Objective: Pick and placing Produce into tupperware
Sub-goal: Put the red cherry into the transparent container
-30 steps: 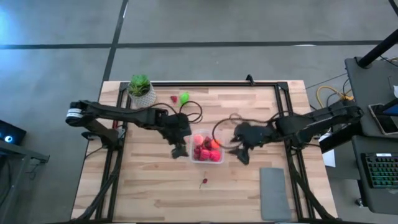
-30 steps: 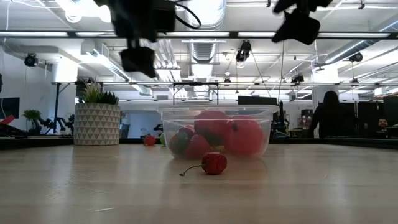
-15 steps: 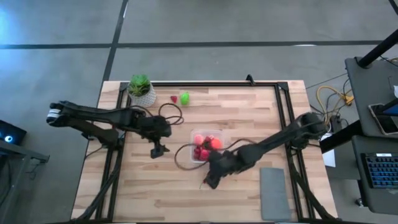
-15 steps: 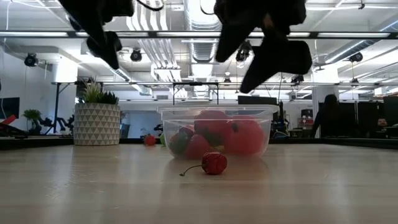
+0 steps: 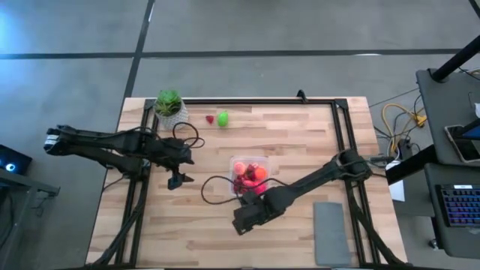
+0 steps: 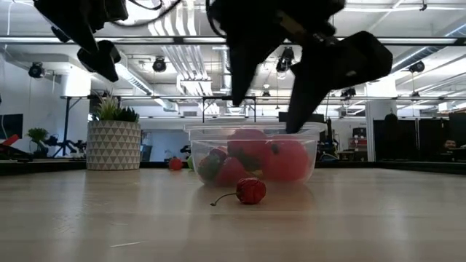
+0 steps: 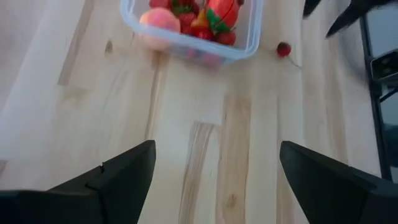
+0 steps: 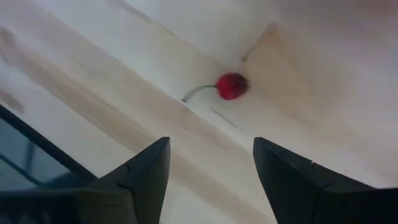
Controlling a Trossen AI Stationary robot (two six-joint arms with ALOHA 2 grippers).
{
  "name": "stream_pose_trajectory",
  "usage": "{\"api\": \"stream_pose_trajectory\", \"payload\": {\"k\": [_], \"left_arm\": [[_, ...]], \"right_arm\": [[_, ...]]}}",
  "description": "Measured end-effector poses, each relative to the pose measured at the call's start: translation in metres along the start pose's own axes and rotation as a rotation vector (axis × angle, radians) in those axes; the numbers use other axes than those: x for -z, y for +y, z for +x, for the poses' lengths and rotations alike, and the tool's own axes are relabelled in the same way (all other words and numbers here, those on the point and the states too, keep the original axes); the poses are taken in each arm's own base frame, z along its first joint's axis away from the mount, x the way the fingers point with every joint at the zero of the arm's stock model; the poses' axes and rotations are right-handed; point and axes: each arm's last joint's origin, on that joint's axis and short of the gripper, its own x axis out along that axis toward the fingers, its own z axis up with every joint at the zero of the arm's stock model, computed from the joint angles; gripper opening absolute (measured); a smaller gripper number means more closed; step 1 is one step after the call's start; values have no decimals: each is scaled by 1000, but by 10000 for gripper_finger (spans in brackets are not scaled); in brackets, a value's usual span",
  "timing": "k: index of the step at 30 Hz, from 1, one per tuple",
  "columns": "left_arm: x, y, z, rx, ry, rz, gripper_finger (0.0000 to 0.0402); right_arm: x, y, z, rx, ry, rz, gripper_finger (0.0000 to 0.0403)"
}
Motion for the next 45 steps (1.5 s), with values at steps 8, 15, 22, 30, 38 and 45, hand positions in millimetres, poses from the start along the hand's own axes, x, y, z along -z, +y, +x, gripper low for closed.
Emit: {"api": "stream_pose_trajectory", "payload": {"k": [8, 15, 22, 30, 38, 45], "left_arm": [[7, 2, -3, 5, -4, 1, 329], [8, 2, -4, 6, -2, 4, 329], [8, 2, -3, 6, 0, 6, 329], [8, 2, -3, 6, 0, 10, 329], [8, 2, -3, 5, 2, 14, 329], [8, 2, -3, 4, 3, 14, 329]], "right_arm": [[-7, 11, 11, -13, 2, 261, 225], [-8, 8, 22, 22, -9, 383, 224], [-10, 4, 38, 69, -26, 418, 224], [-13, -1, 50, 108, -67, 438, 224], [-14, -2, 54, 114, -73, 438, 189], [-14, -2, 54, 110, -78, 438, 129]]}}
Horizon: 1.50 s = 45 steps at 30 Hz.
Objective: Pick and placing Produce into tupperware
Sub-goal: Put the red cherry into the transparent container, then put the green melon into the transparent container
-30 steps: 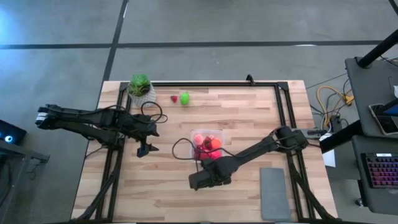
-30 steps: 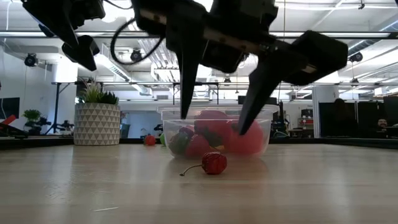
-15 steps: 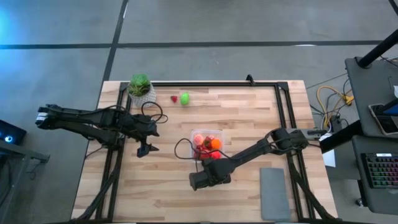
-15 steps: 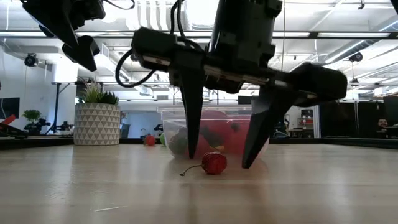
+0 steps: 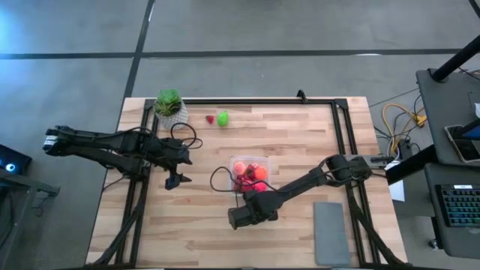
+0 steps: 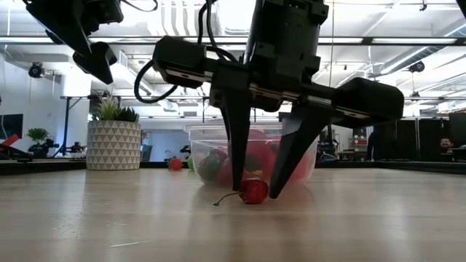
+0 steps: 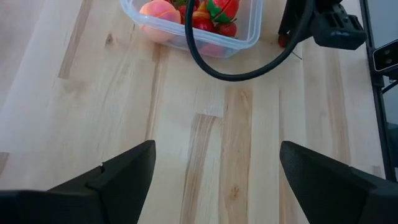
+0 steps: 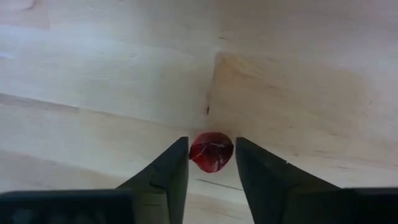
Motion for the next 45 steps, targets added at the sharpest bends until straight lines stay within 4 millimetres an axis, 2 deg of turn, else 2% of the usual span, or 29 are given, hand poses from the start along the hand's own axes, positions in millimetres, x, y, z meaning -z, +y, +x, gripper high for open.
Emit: {"api": "stream_pose_trajectory", "payload": {"k": [12, 17, 20, 25, 29, 32, 36, 42, 45], "left_arm": [[0, 0, 0, 0, 1, 0, 329], [2, 1, 2, -2, 8, -1, 329], [3, 1, 2, -4, 12, -1, 329], [3, 1, 2, -4, 12, -1, 329], [2, 1, 2, -3, 11, -9, 329], [2, 1, 3, -4, 12, -9, 329], [-1, 0, 4, 2, -10, -8, 329], [-1, 0, 5, -6, -3, -9, 329], [-2, 0, 6, -6, -2, -9, 329]], "right_arm": [[2, 0, 0, -7, 3, -20, 79], [10, 7, -11, -52, -19, -67, 65], [19, 16, -33, -92, -59, -120, 65], [23, 21, -91, -66, -212, -176, 64], [8, 10, -139, 48, -399, -152, 64], [-13, 17, -152, 34, -410, -218, 66], [-46, 28, -143, 60, -383, -307, 78], [-92, 13, -104, 317, -357, -338, 109], [-107, 10, -88, 330, -293, -383, 125]]}}
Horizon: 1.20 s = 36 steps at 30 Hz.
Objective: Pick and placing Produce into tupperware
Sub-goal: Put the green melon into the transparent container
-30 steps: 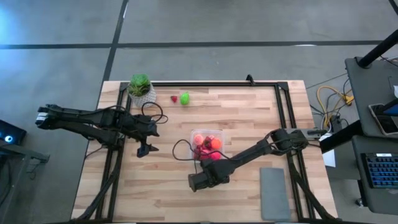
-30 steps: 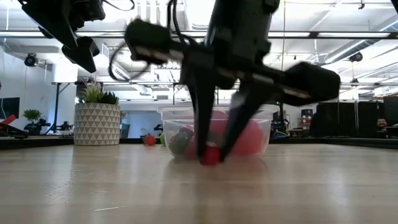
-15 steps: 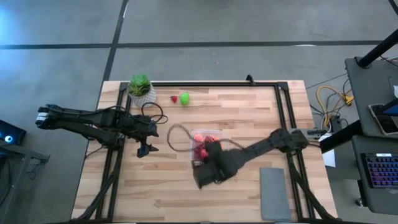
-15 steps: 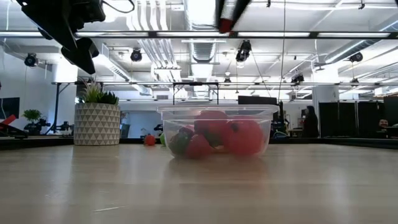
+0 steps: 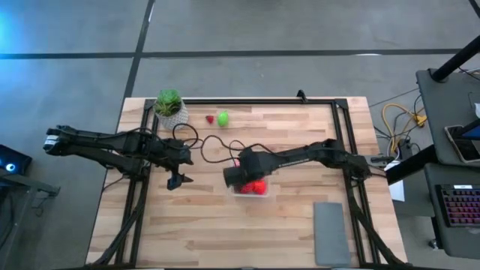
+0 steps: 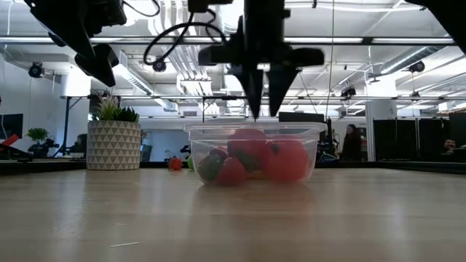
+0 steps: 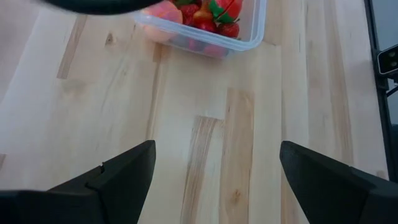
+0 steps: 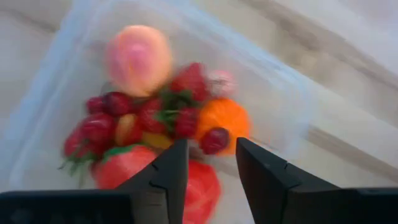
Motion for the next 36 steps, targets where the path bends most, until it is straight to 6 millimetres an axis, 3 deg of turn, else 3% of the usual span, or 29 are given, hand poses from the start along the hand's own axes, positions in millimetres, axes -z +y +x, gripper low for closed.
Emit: {"api": "stream_pose_trajectory", "payload": {"k": [7, 10, 15, 21, 24, 27, 29, 32, 36], "left_arm": [[0, 0, 2, -3, 5, -35, 329], [-1, 0, 4, -7, 14, -57, 329], [-3, 2, 9, -18, 24, -90, 329], [-15, 8, 17, -38, -38, -120, 329], [-26, 12, 17, -102, -118, -127, 329], [-39, 15, 8, -163, -178, -107, 329], [-48, 15, 2, -184, -227, -111, 329], [-63, 18, -8, -231, -370, -155, 329], [-78, 29, -13, -232, -519, -248, 329]], "right_arm": [[-20, -7, 19, -81, 11, -74, 147], [-26, -16, 1, -151, -73, -161, 141], [-15, -34, -36, -509, -171, -366, 114], [11, -89, -20, -676, -99, -331, 78], [18, -128, -33, -659, -30, -272, 69], [22, -161, -51, -663, -13, -109, 69], [25, -177, -68, -723, -139, -149, 72], [31, -197, -97, -823, -467, -306, 77], [30, -227, -94, -1092, -563, -441, 79]]}}
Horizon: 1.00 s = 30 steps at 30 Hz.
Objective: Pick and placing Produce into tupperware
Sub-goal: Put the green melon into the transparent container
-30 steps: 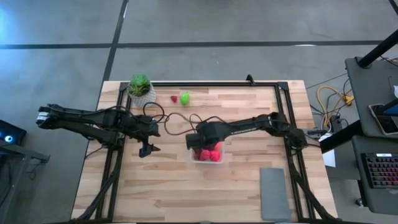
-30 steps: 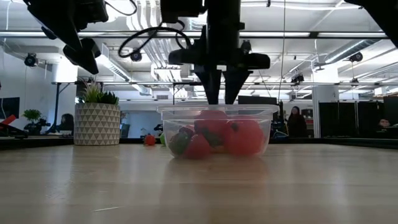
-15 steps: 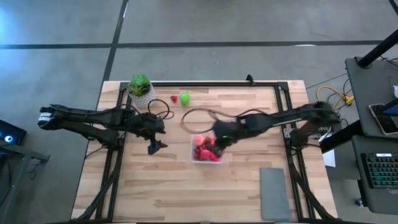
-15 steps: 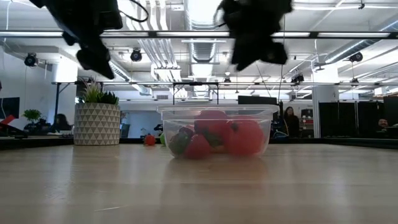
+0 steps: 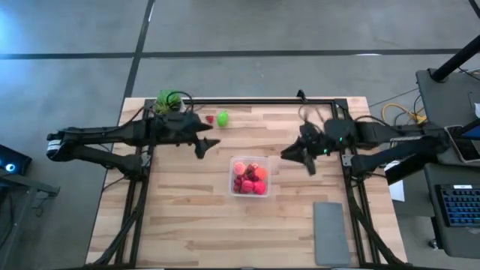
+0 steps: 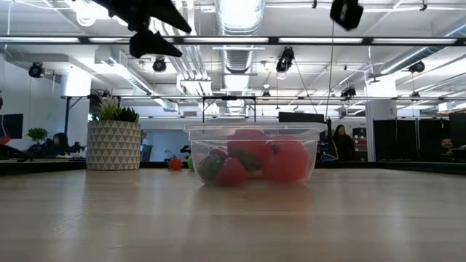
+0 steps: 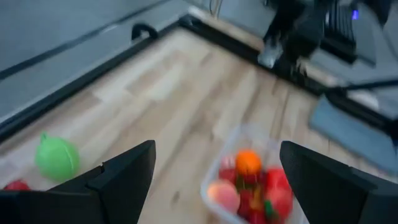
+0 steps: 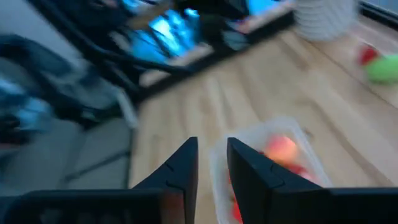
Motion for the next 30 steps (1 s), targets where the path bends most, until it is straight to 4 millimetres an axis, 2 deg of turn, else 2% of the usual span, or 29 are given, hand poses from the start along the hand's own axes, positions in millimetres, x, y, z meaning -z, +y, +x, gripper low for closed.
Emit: {"api": "stream_pose_trajectory", "payload": {"k": [3, 6, 10, 15, 18, 25, 30], "left_arm": [[-6, 6, 9, 16, -28, -27, 329], [-10, 9, 22, 47, -42, -40, 329], [-11, 11, 45, 111, -11, -24, 329], [-11, 14, 78, 173, 84, 89, 329], [-19, 19, 93, 155, 123, 108, 329], [-50, 56, 109, 12, 289, 177, 329], [-74, 88, 110, -77, 336, 173, 329]], "right_arm": [[23, -21, -3, -170, -57, -10, 76], [51, -39, -6, -223, -97, -2, 71], [76, -52, -12, -222, -152, -36, 71], [93, -65, -25, -116, -257, -51, 78], [102, -72, -30, -67, -306, -44, 81], [127, -86, -34, -86, -375, 3, 81], [141, -95, -33, -100, -496, 12, 80]]}}
